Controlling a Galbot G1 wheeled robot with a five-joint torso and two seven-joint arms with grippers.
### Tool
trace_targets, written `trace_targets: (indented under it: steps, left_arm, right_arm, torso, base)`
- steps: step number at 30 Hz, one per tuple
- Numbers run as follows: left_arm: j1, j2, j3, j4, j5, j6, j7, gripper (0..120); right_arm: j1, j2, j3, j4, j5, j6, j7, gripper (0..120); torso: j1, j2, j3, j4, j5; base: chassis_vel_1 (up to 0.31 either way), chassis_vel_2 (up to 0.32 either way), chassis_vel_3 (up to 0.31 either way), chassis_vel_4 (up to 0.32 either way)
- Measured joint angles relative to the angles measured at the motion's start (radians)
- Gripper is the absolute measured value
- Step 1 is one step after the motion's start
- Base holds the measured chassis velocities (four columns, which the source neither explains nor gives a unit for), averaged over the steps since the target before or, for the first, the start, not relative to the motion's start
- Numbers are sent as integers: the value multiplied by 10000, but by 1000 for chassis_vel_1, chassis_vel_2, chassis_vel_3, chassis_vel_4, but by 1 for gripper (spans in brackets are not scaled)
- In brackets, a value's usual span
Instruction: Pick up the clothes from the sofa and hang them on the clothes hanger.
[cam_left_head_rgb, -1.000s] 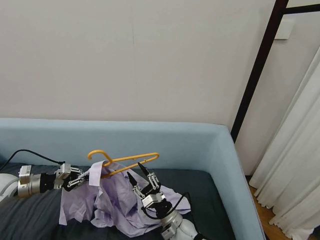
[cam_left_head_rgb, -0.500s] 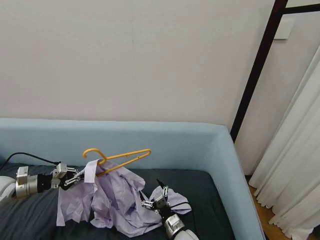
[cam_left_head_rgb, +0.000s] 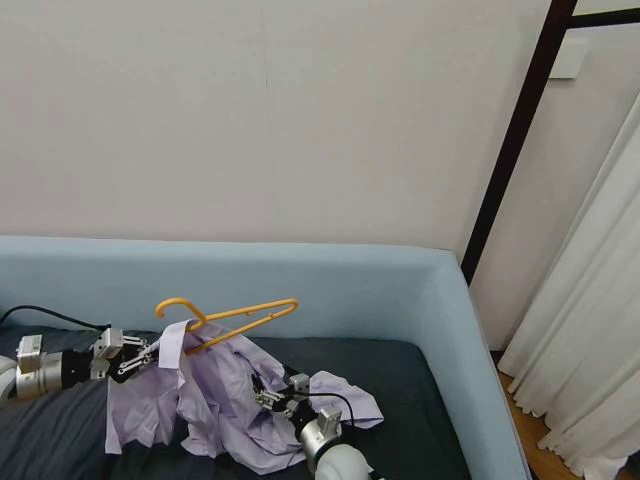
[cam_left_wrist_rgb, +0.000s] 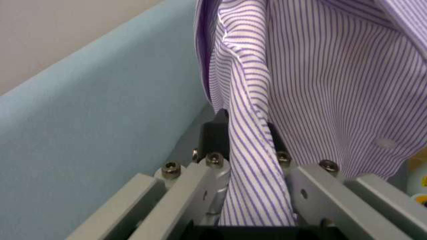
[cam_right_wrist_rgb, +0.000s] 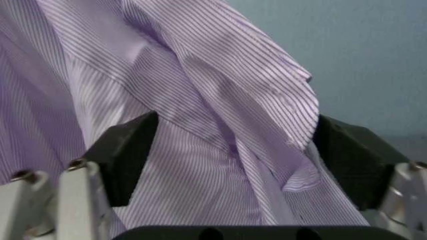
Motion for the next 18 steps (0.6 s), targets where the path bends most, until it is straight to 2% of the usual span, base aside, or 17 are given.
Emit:
trace_targets:
  steps: [3, 5, 6, 9, 10, 14, 15, 18]
  left_arm:
    - [-13, 61, -2, -22, -39, 0, 2, 2]
    - [-15, 69, -6, -26, -50, 0, 3, 2]
    - [-16, 79, -15, -30, -65, 0, 3, 2]
    - [-15, 99, -35, -35, -77, 0, 18, 2]
    - [-15, 99, -35, -35, -77, 0, 18, 2]
    - [-29, 107, -49, -42, -107, -1, 25, 2]
    - [-29, 107, -49, -42, -107, -1, 25, 2]
    - [-47, 104, -50, -38, -116, -1, 38, 2]
  right_arm:
    - [9, 54, 123, -179, -261, 51, 6, 68]
    - [13, 58, 144, -214, -318, 54, 27, 66]
    - [17, 74, 182, -274, -437, 58, 97, 58]
    - [18, 114, 275, -394, -657, 93, 220, 46]
    - [18, 114, 275, -394, -657, 93, 220, 46]
    - [27, 93, 324, -439, -870, 145, 222, 30]
    - [27, 93, 324, -439, -870, 145, 222, 30]
    - [68, 10, 396, -347, -929, 146, 198, 15]
  torso:
    - [0, 0, 0, 0, 0]
    - [0, 0, 0, -1, 0]
    - [0, 0, 0, -1, 0]
    - [0, 0, 0, 0, 0]
    - [0, 0, 0, 0, 0]
    - [0, 0, 0, 0, 1]
    - [0, 0, 0, 0, 1]
    - [0, 0, 0, 0, 2]
  base:
    - [0, 0, 0, 0]
    - [0, 0, 0, 0]
    - [0, 0, 0, 0]
    - [0, 0, 0, 0]
    - [0, 0, 0, 0]
    - [0, 0, 0, 0]
    - [0, 0, 0, 0]
    - [0, 0, 0, 0]
